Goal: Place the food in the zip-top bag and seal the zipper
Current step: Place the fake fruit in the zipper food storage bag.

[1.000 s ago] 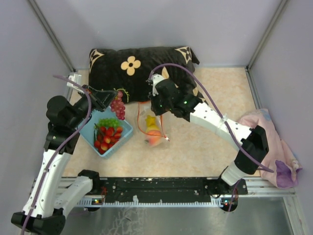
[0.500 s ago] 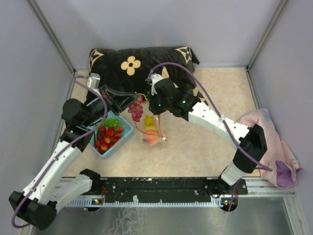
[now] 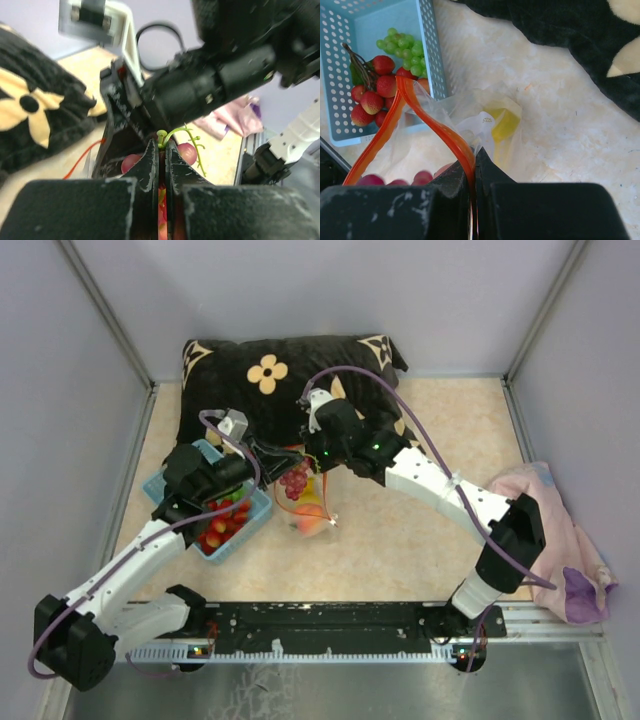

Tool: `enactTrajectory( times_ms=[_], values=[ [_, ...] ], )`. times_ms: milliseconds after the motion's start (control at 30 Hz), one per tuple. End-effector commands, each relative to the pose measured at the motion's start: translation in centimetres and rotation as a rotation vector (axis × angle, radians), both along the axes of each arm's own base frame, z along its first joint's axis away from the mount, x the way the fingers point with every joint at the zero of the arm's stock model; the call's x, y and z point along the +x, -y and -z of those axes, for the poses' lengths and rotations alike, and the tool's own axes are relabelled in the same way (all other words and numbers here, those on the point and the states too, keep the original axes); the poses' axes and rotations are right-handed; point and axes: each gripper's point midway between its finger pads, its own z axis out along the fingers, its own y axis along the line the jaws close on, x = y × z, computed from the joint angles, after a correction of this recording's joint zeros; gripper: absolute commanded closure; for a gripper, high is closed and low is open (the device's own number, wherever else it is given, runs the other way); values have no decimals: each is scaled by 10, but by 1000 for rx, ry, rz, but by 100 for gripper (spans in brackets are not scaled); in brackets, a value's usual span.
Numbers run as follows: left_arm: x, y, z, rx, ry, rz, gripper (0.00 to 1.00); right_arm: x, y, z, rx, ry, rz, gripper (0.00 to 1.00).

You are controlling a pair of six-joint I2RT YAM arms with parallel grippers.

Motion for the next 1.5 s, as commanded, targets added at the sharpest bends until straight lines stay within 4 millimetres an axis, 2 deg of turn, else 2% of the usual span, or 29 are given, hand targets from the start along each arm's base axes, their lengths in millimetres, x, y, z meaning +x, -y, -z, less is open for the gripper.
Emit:
enactTrajectory(
  times_ms=[0, 133, 367, 467, 533, 633, 700, 767, 1000, 1167, 1333, 1467],
  values=[
    [8, -2, 29, 113, 49, -38, 97, 10, -7, -40, 72, 86, -4, 97],
    [18, -2, 44, 183, 32, -57, 88, 11, -6, -42, 67, 96, -3, 96],
    [30, -11, 40, 233, 1, -137, 61, 12, -6, -44, 67, 99, -5, 96],
    [33, -19, 38, 241, -42, -190, 55, 13, -4, -45, 63, 104, 3, 96],
    [36, -25, 37, 247, -84, -235, 46, 13, -3, -46, 63, 106, 6, 96],
    [36, -36, 33, 248, -150, -298, 39, 14, 0, -45, 52, 112, 18, 96],
    [42, -52, 34, 251, -229, -403, 31, 15, 3, -44, 42, 117, 29, 96],
    [47, -67, 33, 271, -293, -501, 28, 16, 6, -42, 31, 117, 36, 96],
    [63, -126, 84, 439, -582, -786, 27, 15, 9, -33, 6, 103, 35, 96],
    [64, -174, 122, 367, -865, -922, 27, 14, 15, -31, -23, 110, 37, 96],
    [63, -185, 142, 212, -1029, -1044, 25, 11, 17, -28, -27, 109, 26, 96],
    [58, -203, 170, 114, -1228, -1262, 27, 9, 17, -21, -34, 101, 13, 96]
  ],
)
